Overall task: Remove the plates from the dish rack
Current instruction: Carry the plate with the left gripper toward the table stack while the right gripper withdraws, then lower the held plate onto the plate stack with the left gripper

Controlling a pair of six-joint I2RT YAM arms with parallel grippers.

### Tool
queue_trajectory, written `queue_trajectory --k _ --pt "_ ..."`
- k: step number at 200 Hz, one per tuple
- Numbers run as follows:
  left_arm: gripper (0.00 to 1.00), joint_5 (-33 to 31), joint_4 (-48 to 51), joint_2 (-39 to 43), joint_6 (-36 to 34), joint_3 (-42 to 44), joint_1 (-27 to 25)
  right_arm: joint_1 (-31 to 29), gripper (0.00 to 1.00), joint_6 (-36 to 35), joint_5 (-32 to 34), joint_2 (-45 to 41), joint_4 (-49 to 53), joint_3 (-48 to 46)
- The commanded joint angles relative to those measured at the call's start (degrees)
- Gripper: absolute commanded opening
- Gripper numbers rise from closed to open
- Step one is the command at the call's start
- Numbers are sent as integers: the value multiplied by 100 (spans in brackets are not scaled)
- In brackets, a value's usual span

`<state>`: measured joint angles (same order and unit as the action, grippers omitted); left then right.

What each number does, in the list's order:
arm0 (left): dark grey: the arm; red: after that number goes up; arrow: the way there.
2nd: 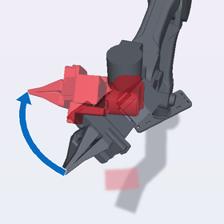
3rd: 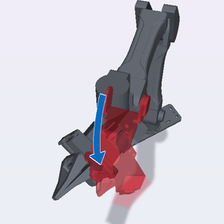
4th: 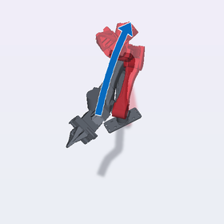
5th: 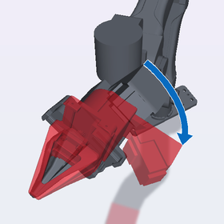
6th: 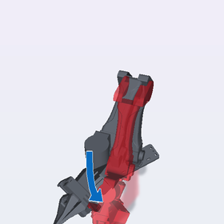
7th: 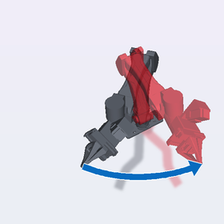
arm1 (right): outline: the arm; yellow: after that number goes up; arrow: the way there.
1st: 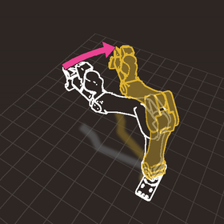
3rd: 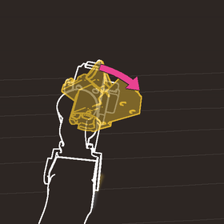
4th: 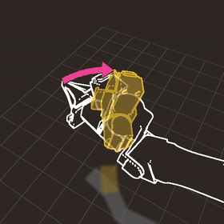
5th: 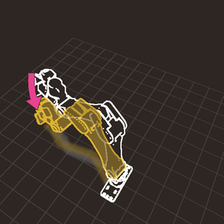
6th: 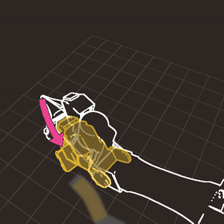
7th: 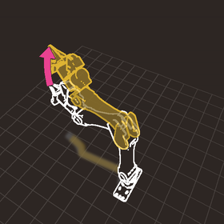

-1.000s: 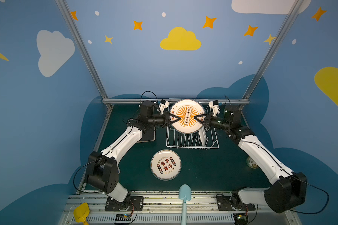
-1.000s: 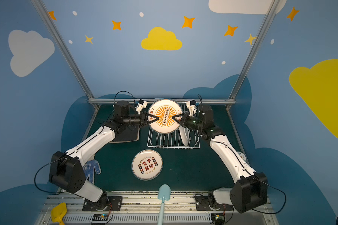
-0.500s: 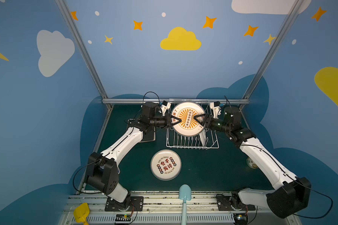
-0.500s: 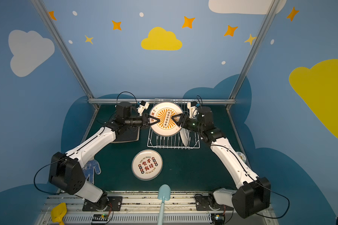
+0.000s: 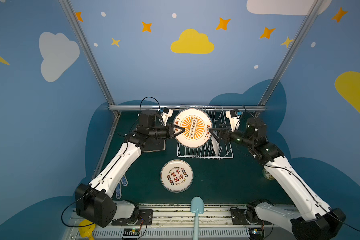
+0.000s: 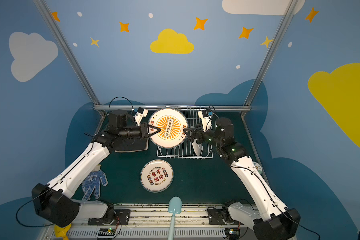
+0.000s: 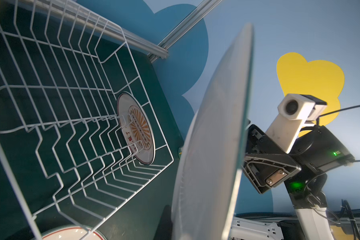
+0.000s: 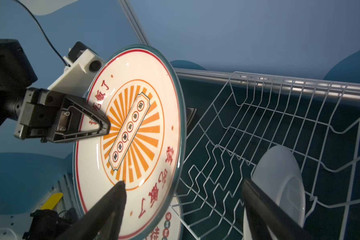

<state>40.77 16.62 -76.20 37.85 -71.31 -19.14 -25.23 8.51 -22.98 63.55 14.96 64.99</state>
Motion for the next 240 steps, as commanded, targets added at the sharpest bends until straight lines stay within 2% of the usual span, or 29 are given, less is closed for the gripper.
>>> queue_trajectory --k 1,14,63,88,127,189,240 --pt "3 181 552 264 -120 146 123 -184 89 -1407 29 -161 480 -15" --pt "3 202 951 421 -191 178 162 -317 89 -1767 181 -242 609 -37" --pt "3 -463 2329 1496 -385 770 344 -636 90 -2892 354 -452 1084 -119" --pt "3 -603 2727 2032 -216 1246 441 -722 90 -3132 467 -510 1130 -223" --pt "3 -672 3109 2638 -41 2015 446 -836 90 -3131 459 -539 1177 -330" --pt "3 -875 2158 3162 313 3524 438 -988 90 -2688 316 -808 1150 -689" --pt "3 -547 807 2910 596 4385 443 -1056 91 -2771 389 -732 1216 -646"
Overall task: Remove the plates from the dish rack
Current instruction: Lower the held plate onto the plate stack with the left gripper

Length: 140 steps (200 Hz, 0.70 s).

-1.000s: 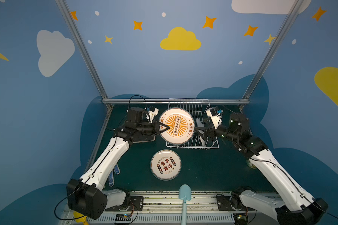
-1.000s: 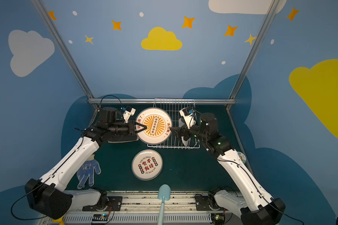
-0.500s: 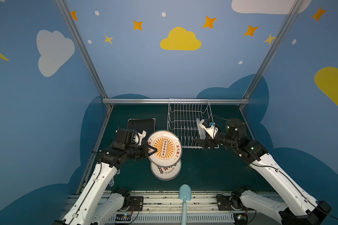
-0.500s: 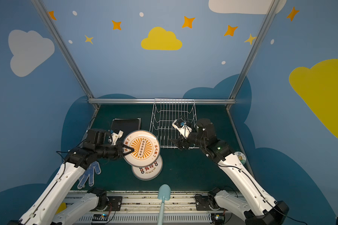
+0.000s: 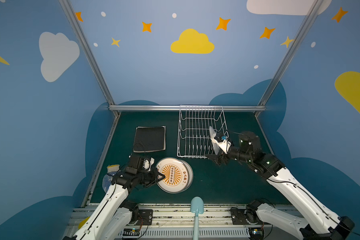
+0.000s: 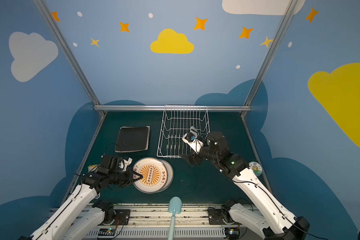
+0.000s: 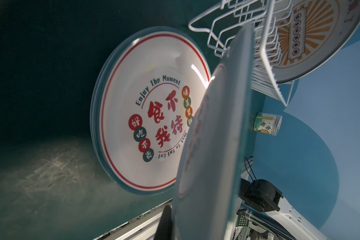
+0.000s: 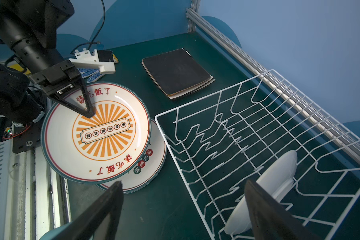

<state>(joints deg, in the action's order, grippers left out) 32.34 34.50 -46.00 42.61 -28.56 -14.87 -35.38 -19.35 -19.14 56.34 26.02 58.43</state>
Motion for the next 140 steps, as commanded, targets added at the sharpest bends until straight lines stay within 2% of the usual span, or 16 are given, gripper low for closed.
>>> queue_trajectory --k 1,47,115,140 --pt "3 293 -989 -120 113 116 14 -41 91 13 1 -10 112 6" --pt "3 238 -1359 -805 -138 149 14 -100 90 -277 -557 252 675 136" --pt "4 252 -1817 -1548 -227 59 -6 -171 91 -570 -691 445 1081 215" --pt "6 411 -1684 -1816 -298 -32 -15 -198 91 -632 -673 567 1200 273"
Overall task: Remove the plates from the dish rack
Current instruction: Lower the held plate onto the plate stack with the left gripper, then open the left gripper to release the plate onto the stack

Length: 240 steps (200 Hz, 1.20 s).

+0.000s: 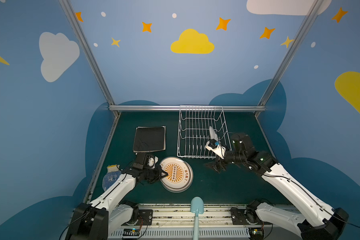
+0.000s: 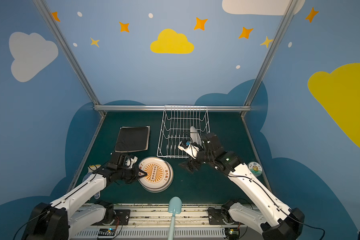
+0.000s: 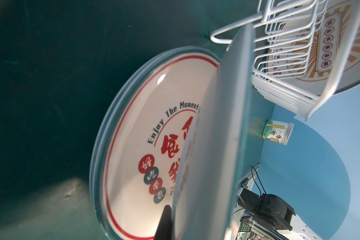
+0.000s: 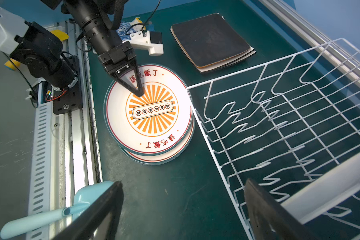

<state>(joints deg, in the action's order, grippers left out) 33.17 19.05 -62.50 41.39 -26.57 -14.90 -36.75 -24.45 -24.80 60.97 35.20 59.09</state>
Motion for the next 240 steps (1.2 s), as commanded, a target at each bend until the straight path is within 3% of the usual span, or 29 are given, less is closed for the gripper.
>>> queue_trajectory --k 1,36,79,158,204,240 --pt "6 329 -121 -170 -189 -242 -13 -60 90 -127 -101 106 279 208" --pt "28 236 105 -142 -245 -207 -39 -84 91 -198 -3 141 268 181" --pt "36 126 209 -126 -244 -231 -44 -87 91 -278 11 231 330 235" --pt "89 -213 720 -401 -520 -672 -42 -104 91 -276 87 209 380 247" --pt "99 -402 922 -363 -535 -770 -39 -113 91 -289 128 209 374 260" --pt "99 -647 1258 -406 -568 -966 -41 -119 91 -322 113 205 358 253"
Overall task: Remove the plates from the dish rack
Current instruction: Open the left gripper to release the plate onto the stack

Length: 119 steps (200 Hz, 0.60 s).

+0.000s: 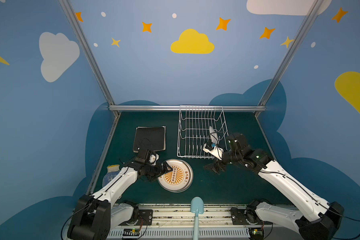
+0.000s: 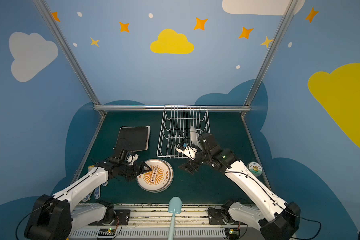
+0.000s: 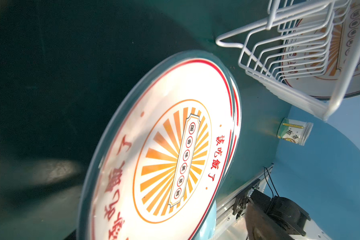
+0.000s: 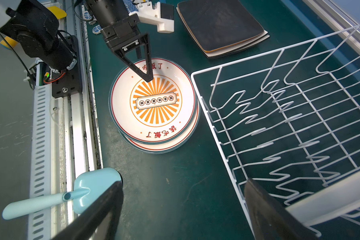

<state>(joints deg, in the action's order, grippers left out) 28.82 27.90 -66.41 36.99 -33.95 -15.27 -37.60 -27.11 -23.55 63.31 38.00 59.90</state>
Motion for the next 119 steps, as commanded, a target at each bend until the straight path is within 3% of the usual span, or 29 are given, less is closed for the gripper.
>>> queue_trajectory --k 1,119 --pt "99 -216 387 -18 -130 -231 -8 -35 91 -56 -15 -29 77 172" --pt "99 -739 845 -515 -360 -712 -281 -71 91 -75 157 -133 128 182"
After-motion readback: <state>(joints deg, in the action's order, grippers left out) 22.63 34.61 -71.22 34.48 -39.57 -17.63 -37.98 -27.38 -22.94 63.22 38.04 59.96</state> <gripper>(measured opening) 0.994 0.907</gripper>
